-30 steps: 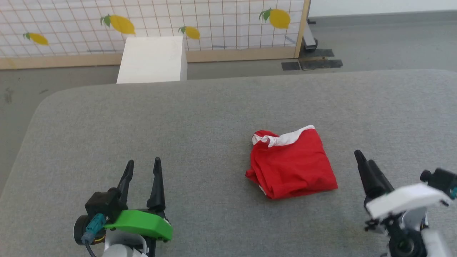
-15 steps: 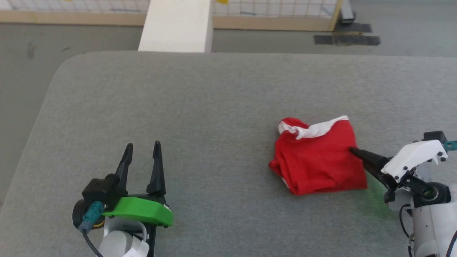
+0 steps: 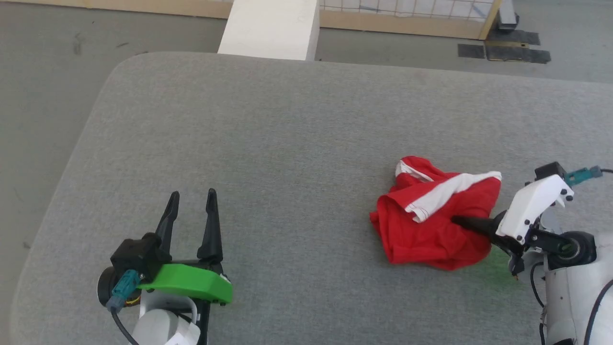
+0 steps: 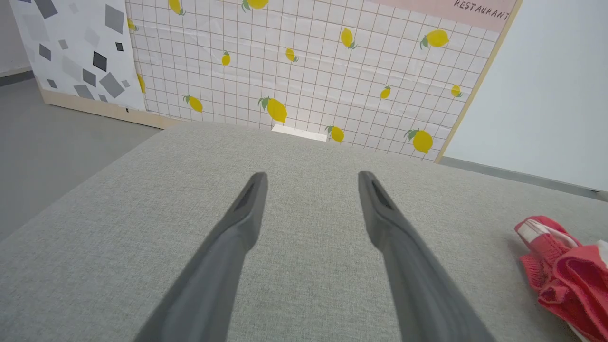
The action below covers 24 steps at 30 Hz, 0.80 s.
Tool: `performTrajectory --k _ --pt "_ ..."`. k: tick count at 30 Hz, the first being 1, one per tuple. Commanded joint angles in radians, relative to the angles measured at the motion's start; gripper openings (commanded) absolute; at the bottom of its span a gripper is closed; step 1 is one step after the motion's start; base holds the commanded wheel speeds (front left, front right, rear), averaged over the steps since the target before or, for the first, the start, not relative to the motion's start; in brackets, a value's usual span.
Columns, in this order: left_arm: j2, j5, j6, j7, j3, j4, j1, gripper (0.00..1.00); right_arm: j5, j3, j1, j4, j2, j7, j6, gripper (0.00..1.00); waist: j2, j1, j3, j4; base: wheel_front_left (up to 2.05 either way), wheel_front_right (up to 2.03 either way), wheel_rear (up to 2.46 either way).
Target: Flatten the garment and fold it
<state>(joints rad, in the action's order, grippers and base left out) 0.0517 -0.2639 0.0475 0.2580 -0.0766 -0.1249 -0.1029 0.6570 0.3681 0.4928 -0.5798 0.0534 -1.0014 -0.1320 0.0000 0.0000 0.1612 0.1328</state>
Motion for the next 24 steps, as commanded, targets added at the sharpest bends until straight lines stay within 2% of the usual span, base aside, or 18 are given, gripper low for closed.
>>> performTrajectory --k 1,4,7,11,16,20,24 --pt "-0.001 0.015 0.0 0.004 0.001 0.003 -0.005 1.0 -0.019 -0.009 -0.013 0.026 -0.001 0.005 0.001 0.0 0.0 0.0 -0.005 -0.021 0.0 0.0 0.0" --pt "-0.001 0.019 0.003 0.004 0.007 0.007 0.0 1.0 -0.082 -0.064 -0.019 0.091 0.001 0.026 0.001 0.0 0.0 0.0 -0.006 -0.062 0.0 0.0 0.0" --pt "-0.001 0.025 0.006 0.004 0.014 0.011 0.002 1.0 -0.177 -0.153 -0.022 0.159 0.038 0.042 0.001 0.0 0.0 0.0 -0.003 -0.116 0.0 0.0 0.0" --pt "-0.001 0.038 0.01 0.004 0.023 0.023 -0.007 1.0 -0.319 -0.282 -0.007 0.226 0.128 0.075 0.001 0.0 0.0 0.0 0.019 -0.21 0.0 0.0 0.0" --pt "-0.001 0.062 0.02 0.004 0.032 0.05 -0.045 1.0 -0.456 -0.409 0.034 0.239 0.245 0.124 0.001 0.0 0.0 0.0 0.075 -0.322 0.0 0.0 0.0" --pt "0.002 0.088 0.033 0.004 0.033 0.068 -0.082 1.0 -0.52 -0.43 0.071 0.211 0.303 0.191 0.001 0.0 0.0 0.0 0.13 -0.39 0.0 0.0 0.0" --pt "0.018 0.111 0.042 0.004 0.033 0.084 -0.114 1.0 -0.576 -0.404 0.107 0.16 0.328 0.277 0.001 0.0 0.0 0.0 0.191 -0.442 0.0 0.0 0.0"
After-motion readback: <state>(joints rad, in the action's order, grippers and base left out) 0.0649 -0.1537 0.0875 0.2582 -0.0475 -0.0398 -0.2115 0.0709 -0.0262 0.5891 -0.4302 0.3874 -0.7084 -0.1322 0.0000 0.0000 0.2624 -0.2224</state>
